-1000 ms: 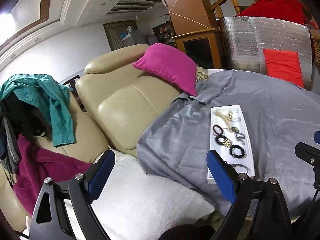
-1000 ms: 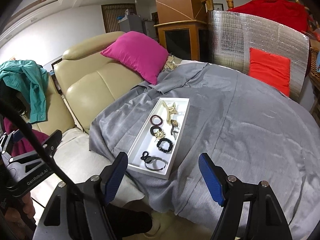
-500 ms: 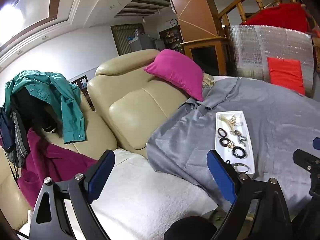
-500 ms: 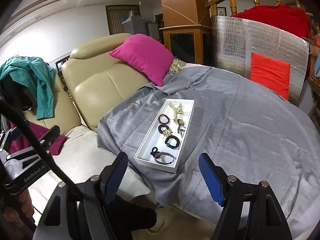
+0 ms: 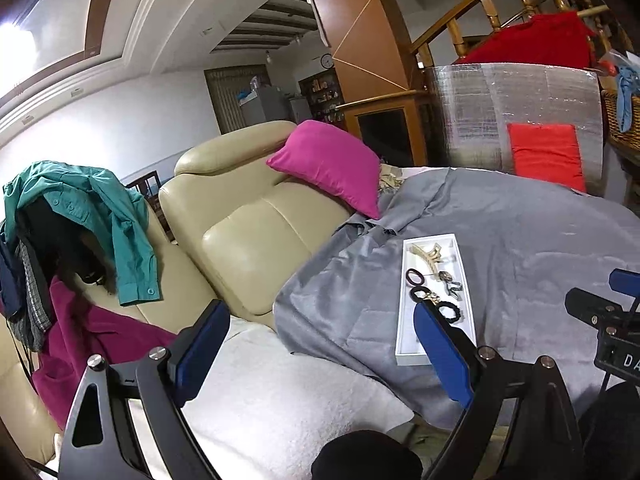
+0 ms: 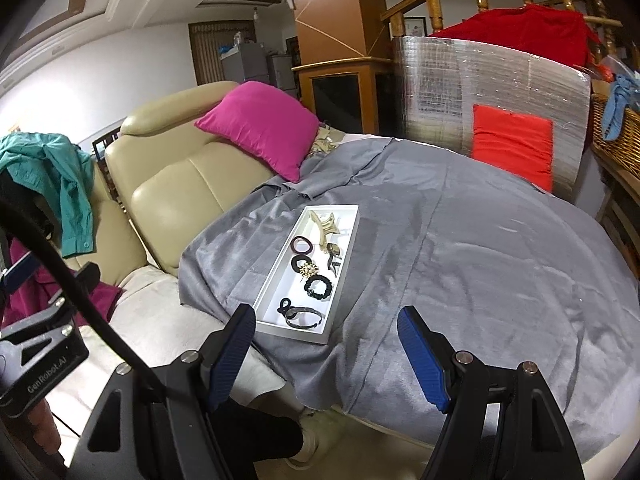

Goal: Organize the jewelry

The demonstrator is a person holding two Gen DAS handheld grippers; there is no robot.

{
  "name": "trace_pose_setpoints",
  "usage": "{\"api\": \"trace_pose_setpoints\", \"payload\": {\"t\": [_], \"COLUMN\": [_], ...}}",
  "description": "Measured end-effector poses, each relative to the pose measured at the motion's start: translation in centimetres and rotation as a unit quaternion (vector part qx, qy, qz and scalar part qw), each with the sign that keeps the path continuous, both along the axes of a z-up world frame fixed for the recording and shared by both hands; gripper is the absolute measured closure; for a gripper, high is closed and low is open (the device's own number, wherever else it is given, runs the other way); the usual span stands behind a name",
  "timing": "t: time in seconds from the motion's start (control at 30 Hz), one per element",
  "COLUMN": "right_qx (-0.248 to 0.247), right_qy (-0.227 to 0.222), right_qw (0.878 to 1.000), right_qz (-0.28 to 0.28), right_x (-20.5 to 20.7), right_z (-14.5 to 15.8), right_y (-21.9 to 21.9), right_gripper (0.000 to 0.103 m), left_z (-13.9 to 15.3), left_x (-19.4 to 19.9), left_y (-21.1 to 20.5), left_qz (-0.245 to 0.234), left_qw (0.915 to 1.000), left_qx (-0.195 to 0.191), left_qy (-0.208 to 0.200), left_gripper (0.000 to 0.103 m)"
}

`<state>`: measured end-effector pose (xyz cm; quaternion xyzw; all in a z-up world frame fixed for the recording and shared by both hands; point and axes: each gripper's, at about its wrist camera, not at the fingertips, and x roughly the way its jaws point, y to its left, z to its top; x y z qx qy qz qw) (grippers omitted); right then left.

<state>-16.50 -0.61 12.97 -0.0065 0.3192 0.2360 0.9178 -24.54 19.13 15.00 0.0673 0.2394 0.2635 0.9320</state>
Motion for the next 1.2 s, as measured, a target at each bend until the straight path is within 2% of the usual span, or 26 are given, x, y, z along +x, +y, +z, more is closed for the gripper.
{"api": "trace_pose_setpoints", "payload": {"t": [0.57, 1.2], "right_qx": [0.011, 0.005], "right_qy": [-0.002, -0.001], "right_qw": [1.000, 1.000], "right_qz": [-0.009, -0.003], "right_x": [-0.3, -0.6], "right_z": [0.6, 0.8], "right_y": [-1.0, -0.5], "right_gripper": [0.026, 0.026], "left_z": [0.5, 0.7], "left_x": [-0.5, -0.8], "left_y": [-1.1, -0.6], "left_qz": [-0.006, -0.003], "left_qw": [1.0000, 0.9999], "left_qx": [-0.005, -0.009], "left_qy": [0.001, -0.003], "left_gripper": [0.010, 0.010]}}
